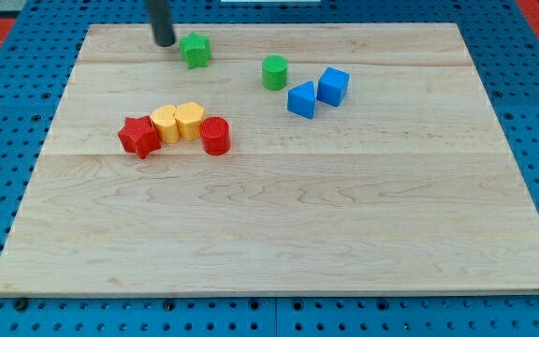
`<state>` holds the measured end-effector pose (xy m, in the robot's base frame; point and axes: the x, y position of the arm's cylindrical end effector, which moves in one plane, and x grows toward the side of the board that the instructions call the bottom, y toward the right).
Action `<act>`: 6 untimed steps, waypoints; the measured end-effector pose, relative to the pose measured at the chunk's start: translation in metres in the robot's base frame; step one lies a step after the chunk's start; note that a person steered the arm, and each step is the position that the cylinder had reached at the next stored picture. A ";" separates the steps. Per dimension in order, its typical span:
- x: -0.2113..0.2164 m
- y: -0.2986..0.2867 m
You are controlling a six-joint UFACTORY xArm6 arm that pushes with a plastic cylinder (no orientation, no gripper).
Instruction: Move the green star into the triangle
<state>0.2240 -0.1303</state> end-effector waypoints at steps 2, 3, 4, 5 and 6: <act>0.044 0.085; 0.048 0.005; 0.094 0.069; 0.106 0.128; 0.107 0.118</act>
